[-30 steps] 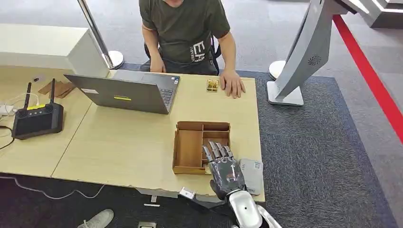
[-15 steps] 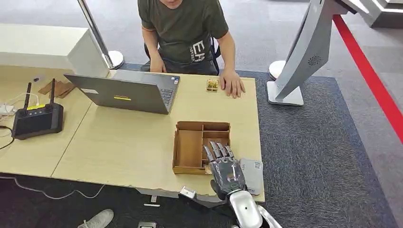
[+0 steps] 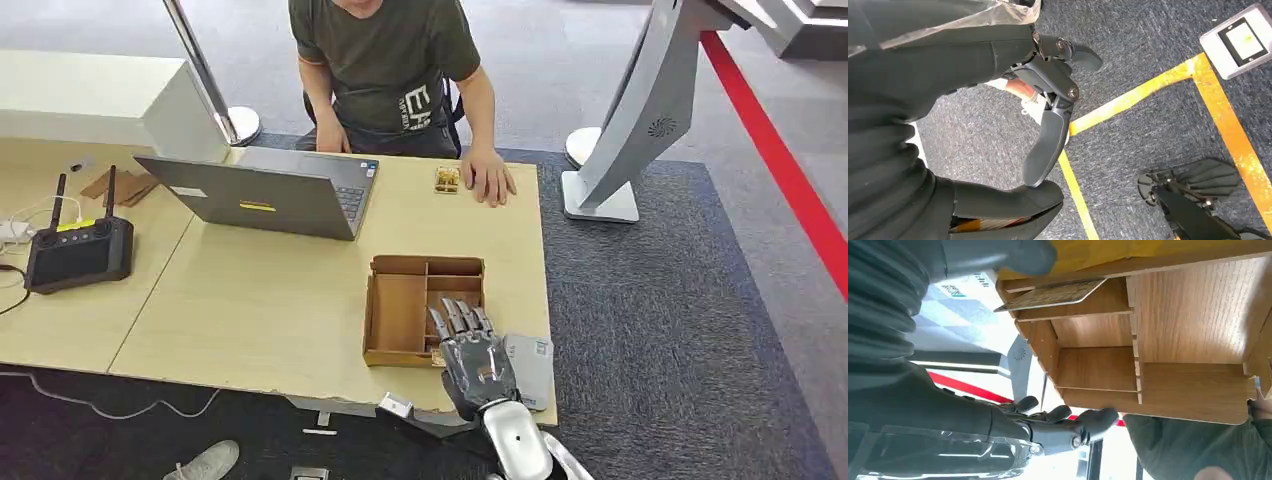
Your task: Pass the card to the sensor for recognition and then transmit it.
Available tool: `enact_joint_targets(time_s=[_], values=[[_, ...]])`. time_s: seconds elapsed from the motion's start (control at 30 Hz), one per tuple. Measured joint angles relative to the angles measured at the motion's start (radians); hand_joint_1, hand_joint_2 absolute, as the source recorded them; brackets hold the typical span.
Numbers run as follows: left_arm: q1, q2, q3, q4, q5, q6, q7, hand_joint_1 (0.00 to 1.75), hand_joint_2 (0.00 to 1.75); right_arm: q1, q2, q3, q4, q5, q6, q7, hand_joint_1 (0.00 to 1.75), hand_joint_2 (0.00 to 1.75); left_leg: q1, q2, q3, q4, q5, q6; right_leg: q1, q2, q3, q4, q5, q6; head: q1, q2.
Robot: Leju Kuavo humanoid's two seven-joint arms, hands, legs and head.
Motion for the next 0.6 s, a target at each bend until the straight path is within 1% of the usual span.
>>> enact_joint_targets(time_s=[0.13,0.17,0.27,0.4,0.43,0.47,0.5,0.6], values=[[0.0,0.0,0.0,0.0,0.001,0.0,0.0,0.0,1.75,0.0,0.001,0.0,0.0,0.0,0.003,-0.003,1.57,1.75,0.0,0.0,0.0,0.0,0.0,0.0,0.0,0.0,0.0,0.0,0.0,0.0,0.0,0.0],[0.0,0.0,0.0,0.0,0.001,0.0,0.0,0.0,1.75,0.0,0.001,0.0,0.0,0.0,0.003,-0.003,1.62,1.75,0.0,0.0,0.0,0.0,0.0,0.0,0.0,0.0,0.0,0.0,0.0,0.0,0.0,0.0],[0.0,0.0,0.0,0.0,0.001,0.0,0.0,0.0,1.75,0.0,0.001,0.0,0.0,0.0,0.003,-0.005,1.62,1.75,0.0,0.0,0.0,0.0,0.0,0.0,0.0,0.0,0.0,0.0,0.0,0.0,0.0,0.0],[0.0,0.0,0.0,0.0,0.001,0.0,0.0,0.0,1.75,-0.002,0.001,0.0,0.0,0.0,0.003,-0.006,1.73,1.75,0.0,0.0,0.0,0.0,0.0,0.0,0.0,0.0,0.0,0.0,0.0,0.0,0.0,0.0],[0.0,0.0,0.0,0.0,0.001,0.0,0.0,0.0,1.75,-0.002,0.001,0.0,0.0,0.0,0.004,-0.006,1.71,1.75,0.0,0.0,0.0,0.0,0.0,0.0,0.0,0.0,0.0,0.0,0.0,0.0,0.0,0.0],[0.0,0.0,0.0,0.0,0.001,0.0,0.0,0.0,1.75,-0.003,0.002,0.0,0.0,0.0,0.007,-0.006,1.75,1.75,0.0,0.0,0.0,0.0,0.0,0.0,0.0,0.0,0.0,0.0,0.0,0.0,0.0,0.0],[0.0,0.0,0.0,0.0,0.001,0.0,0.0,0.0,1.75,-0.004,0.002,0.0,0.001,0.003,0.016,-0.006,1.73,1.75,0.0,0.0,0.0,0.0,0.0,0.0,0.0,0.0,0.0,0.0,0.0,0.0,0.0,0.0],[0.0,0.0,0.0,0.0,0.001,0.0,0.0,0.0,1.75,-0.005,0.003,0.001,0.006,0.011,0.032,0.0,1.75,1.75,0.0,0.0,0.0,0.0,0.0,0.0,0.0,0.0,0.0,0.0,0.0,0.0,0.0,0.0]])
